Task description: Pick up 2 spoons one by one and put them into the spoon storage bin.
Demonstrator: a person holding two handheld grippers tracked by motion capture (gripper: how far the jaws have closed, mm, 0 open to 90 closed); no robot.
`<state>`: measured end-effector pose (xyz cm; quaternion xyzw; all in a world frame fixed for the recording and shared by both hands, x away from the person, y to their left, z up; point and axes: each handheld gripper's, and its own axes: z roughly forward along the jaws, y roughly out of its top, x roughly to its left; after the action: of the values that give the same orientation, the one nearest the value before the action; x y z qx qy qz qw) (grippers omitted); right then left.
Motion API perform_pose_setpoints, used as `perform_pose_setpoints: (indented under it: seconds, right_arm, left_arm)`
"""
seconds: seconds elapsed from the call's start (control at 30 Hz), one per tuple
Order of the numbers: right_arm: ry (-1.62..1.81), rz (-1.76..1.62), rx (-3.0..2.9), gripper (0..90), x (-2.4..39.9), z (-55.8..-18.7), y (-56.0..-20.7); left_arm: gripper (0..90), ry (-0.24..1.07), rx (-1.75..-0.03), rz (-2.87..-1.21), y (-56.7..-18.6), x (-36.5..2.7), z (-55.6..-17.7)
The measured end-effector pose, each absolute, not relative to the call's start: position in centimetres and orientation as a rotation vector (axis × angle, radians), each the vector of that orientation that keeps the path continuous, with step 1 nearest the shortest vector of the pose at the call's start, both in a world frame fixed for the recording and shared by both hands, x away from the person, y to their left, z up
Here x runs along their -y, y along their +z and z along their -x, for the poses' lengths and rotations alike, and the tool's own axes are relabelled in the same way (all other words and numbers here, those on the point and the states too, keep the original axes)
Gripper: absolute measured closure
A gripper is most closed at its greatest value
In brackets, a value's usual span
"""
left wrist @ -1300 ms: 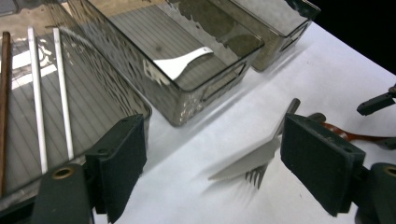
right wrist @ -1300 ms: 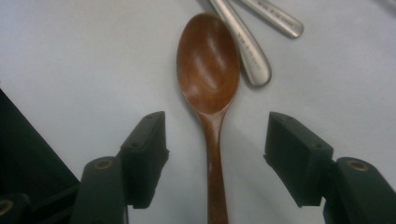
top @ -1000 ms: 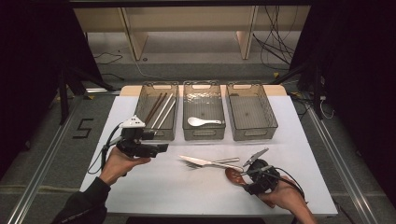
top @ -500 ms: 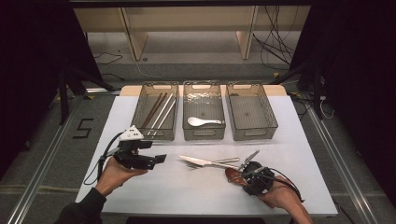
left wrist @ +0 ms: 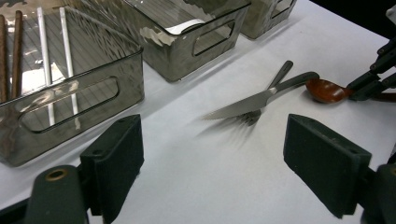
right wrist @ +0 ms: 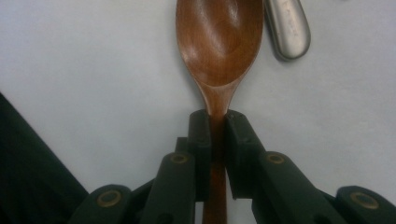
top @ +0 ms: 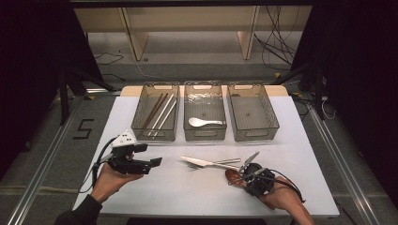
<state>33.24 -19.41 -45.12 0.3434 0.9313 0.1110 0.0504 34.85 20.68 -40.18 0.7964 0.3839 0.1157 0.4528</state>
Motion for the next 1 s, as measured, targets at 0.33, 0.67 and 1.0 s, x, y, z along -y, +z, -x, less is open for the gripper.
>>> perform_pose_setpoints:
  seconds: [0.33,0.67,1.0]
  right_arm:
    - [0.495,-1.019,-2.753,82.3,19.4,-33.5,-43.1]
    - [0.608,-1.026,-2.69,82.2,19.0,-35.8,-41.0]
    - [0.707,-1.038,-2.644,82.2,17.3,-39.0,-39.0]
  left_arm:
    - [19.5,0.293,-0.95,-1.912,-40.1,-21.4,-34.3]
    - [17.3,0.308,-0.954,-1.905,-40.3,-22.1,-33.9]
    - [16.7,0.313,-0.949,-1.887,-40.5,-22.3,-33.5]
